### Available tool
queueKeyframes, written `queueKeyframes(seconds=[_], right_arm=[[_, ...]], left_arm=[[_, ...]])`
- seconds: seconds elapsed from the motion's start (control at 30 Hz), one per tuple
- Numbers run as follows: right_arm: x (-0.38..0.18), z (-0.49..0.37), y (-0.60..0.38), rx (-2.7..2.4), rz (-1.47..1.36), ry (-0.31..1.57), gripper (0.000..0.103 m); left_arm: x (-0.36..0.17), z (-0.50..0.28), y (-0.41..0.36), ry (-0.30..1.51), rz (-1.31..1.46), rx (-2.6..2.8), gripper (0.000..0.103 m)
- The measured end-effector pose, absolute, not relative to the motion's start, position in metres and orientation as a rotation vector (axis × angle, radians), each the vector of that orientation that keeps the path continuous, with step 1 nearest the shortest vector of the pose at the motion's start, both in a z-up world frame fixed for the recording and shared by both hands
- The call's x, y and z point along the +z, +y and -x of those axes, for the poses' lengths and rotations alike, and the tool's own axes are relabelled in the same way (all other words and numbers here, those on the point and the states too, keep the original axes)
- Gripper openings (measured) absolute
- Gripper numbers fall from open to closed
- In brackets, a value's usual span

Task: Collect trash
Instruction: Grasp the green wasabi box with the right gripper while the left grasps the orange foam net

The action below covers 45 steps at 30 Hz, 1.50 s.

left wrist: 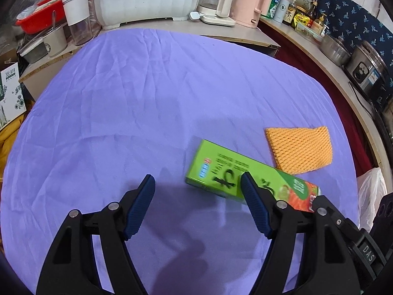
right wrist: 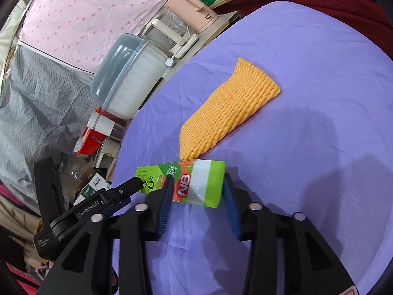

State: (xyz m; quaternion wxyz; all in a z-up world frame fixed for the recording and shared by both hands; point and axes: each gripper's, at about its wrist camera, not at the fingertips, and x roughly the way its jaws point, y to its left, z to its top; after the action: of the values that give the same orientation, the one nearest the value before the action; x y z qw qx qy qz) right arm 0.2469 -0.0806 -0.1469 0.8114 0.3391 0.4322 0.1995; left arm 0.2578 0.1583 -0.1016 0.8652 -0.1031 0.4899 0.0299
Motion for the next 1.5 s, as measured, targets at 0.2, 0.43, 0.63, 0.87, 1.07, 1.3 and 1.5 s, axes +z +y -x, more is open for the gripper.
queueKeyframes(seconds=[0.2, 0.43, 0.63, 0.87, 1.07, 1.3, 1.5], right_arm=[[-0.126, -0.234, -0.095, 0.433, -0.73, 0.849, 0.005], [-0.078, -0.209, -0.147, 0.331, -0.72, 0.708, 0.003], [-0.05, -0.191, -0.2, 0.245, -0.76, 0.592, 0.003], [-0.033, -0.168, -0.234, 0.186, -0.762, 0.522, 0.003], [-0.022, -0.148, -0.264, 0.102, -0.745, 0.475, 0.003], [-0.026, -0.15, -0.292, 0.063, -0.758, 0.469, 0.003], [-0.036, -0.162, -0.303, 0.065, -0.768, 0.479, 0.003]], left_arm=[[-0.093, -0.25, 0.152, 1.011, 0.213, 0.044, 0.068], [-0.077, -0.246, 0.116, 0.977, 0.189, -0.037, 0.069], [-0.092, -0.26, 0.079, 1.02, 0.201, -0.126, 0.069], [-0.095, -0.269, 0.043, 1.025, 0.175, -0.181, 0.069], [-0.087, -0.279, -0.007, 1.018, 0.146, -0.263, 0.07], [-0.099, -0.297, -0.067, 1.036, 0.098, -0.306, 0.075], [-0.119, -0.309, -0.093, 1.066, 0.059, -0.275, 0.067]])
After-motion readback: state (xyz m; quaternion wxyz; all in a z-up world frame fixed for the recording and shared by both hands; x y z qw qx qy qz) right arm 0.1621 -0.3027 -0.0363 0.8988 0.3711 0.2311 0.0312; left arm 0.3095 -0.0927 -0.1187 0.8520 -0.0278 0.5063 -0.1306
